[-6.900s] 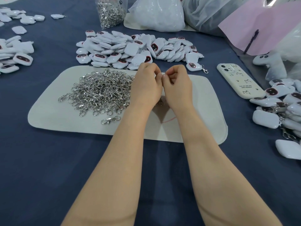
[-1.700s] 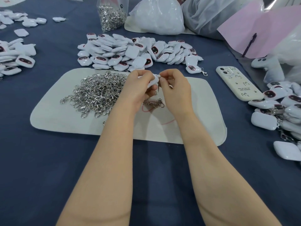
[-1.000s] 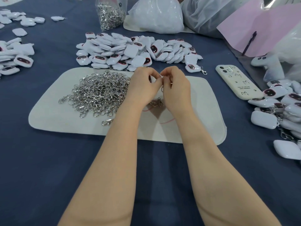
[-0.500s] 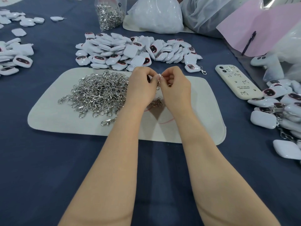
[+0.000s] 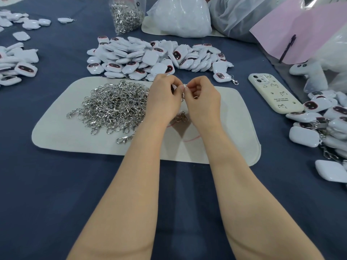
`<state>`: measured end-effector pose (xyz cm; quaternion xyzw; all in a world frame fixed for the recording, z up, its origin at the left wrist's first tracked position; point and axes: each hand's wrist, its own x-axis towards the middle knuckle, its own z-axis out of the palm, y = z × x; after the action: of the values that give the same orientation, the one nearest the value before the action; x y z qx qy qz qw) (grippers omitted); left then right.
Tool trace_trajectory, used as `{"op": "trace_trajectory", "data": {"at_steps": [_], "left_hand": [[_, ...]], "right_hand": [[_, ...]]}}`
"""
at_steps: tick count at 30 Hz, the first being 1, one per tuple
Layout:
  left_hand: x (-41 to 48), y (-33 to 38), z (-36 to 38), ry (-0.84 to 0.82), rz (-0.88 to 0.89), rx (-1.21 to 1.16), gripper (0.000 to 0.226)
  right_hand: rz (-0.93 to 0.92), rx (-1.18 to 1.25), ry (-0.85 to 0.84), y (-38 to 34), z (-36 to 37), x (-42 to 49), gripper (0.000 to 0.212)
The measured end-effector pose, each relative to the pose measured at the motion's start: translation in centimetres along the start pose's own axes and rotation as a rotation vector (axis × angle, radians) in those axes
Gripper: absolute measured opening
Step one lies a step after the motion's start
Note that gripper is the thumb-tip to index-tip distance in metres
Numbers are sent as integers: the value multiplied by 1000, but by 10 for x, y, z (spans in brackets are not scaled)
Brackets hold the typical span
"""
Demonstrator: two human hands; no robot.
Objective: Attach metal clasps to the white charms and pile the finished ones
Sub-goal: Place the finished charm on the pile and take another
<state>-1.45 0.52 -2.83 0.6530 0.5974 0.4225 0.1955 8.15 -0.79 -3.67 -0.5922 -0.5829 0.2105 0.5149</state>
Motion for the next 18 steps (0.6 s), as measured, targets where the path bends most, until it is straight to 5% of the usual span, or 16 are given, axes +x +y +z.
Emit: {"op": "trace_trajectory", "data": {"at_steps": [18], "left_hand": [[-2, 1, 5, 35, 31, 22, 9]], "right_hand": [[22, -8, -40, 2, 1, 1, 11]]}}
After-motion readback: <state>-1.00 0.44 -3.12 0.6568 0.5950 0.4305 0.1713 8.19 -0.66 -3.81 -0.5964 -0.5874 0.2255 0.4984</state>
